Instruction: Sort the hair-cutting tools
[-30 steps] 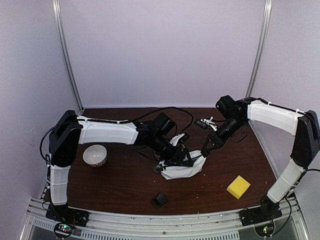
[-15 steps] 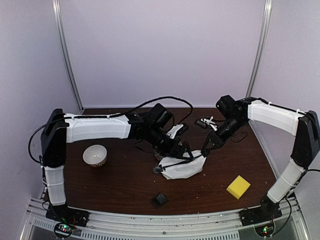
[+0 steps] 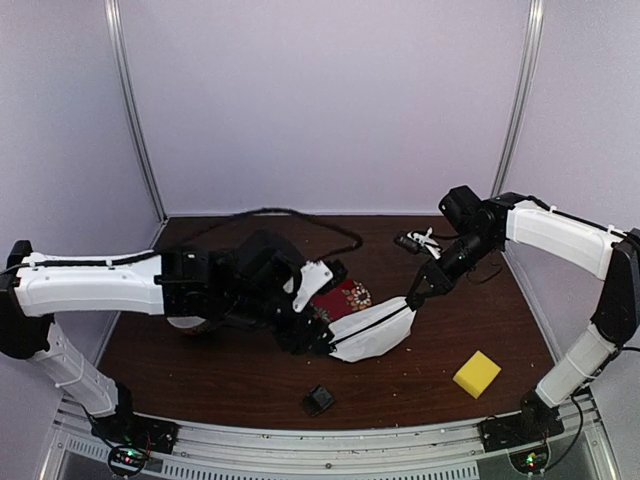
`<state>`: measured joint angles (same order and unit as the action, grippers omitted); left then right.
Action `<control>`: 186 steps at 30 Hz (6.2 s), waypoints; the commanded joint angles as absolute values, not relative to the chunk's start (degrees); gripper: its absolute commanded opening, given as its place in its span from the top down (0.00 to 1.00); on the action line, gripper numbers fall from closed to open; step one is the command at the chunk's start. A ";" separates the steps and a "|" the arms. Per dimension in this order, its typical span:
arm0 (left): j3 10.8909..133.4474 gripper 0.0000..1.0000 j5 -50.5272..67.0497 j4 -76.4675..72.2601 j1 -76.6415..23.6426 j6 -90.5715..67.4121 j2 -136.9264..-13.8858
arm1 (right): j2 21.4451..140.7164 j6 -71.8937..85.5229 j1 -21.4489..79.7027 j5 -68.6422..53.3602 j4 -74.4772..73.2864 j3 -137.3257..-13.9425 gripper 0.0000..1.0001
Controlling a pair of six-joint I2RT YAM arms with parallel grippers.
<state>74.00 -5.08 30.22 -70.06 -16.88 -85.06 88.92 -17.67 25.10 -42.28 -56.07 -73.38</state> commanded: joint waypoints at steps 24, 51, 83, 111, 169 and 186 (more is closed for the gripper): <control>72.83 0.62 -7.22 36.95 -74.00 -18.99 -108.21 | 88.62 -17.95 24.79 -42.17 -55.19 -73.11 0.96; 75.89 0.96 -8.00 43.13 -73.92 -16.54 -105.29 | 89.28 -18.10 24.82 -42.54 -55.51 -73.31 0.96; 104.64 1.00 31.01 36.46 -56.79 -14.49 -110.53 | 68.09 -51.70 34.96 -33.55 -69.54 -78.32 0.55; 109.45 1.00 51.76 41.48 -56.51 -16.35 -117.81 | 76.52 -55.05 61.86 -8.80 -60.25 -81.47 0.52; 111.60 0.41 -2.90 44.65 -58.89 -0.71 -127.33 | 67.83 -44.12 35.07 -33.40 -59.12 -67.48 0.81; 116.79 0.41 2.94 44.74 -60.29 2.43 -132.15 | 67.60 -43.61 35.07 -33.75 -58.85 -67.12 0.80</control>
